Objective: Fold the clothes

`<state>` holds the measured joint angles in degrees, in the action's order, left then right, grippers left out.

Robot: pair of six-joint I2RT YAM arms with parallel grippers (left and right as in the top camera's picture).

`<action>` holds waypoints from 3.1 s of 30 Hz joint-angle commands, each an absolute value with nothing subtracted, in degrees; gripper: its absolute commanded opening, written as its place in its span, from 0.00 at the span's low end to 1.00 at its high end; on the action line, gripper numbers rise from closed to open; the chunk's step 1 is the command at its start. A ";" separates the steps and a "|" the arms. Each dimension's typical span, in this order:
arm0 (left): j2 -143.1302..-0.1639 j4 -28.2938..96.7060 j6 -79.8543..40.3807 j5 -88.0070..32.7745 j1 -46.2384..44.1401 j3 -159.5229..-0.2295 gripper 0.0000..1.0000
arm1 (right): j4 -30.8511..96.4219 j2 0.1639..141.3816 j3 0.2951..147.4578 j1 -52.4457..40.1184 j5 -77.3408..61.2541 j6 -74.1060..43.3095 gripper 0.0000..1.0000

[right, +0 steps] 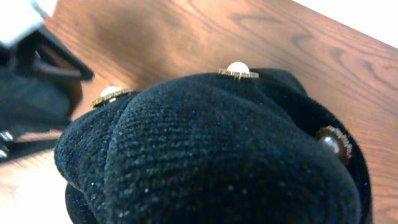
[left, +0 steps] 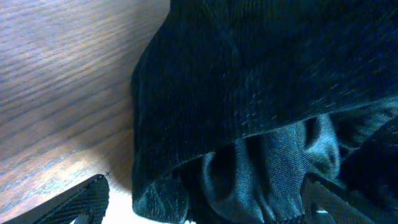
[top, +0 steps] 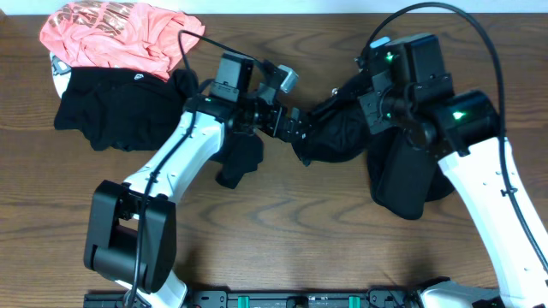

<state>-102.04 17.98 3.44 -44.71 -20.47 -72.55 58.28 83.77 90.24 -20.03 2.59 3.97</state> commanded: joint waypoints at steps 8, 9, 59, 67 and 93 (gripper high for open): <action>-103.20 17.87 4.62 -36.49 -22.06 -72.10 0.98 | 57.84 80.84 98.98 -17.26 -7.97 4.47 0.01; -103.28 17.82 4.62 -36.10 -22.04 -72.10 0.98 | 58.17 80.84 99.55 -17.26 -8.73 4.86 0.01; -74.00 6.90 -12.51 -30.13 -11.64 -88.82 0.06 | 72.42 78.52 109.91 1.34 -10.96 19.57 0.01; -75.70 15.92 -10.72 -27.68 -11.64 -88.79 0.06 | 80.75 77.80 114.28 3.44 -8.71 11.84 0.01; -86.35 -14.61 -25.67 -17.89 -11.70 -88.79 0.06 | 43.18 86.04 114.28 12.75 -8.62 20.45 0.01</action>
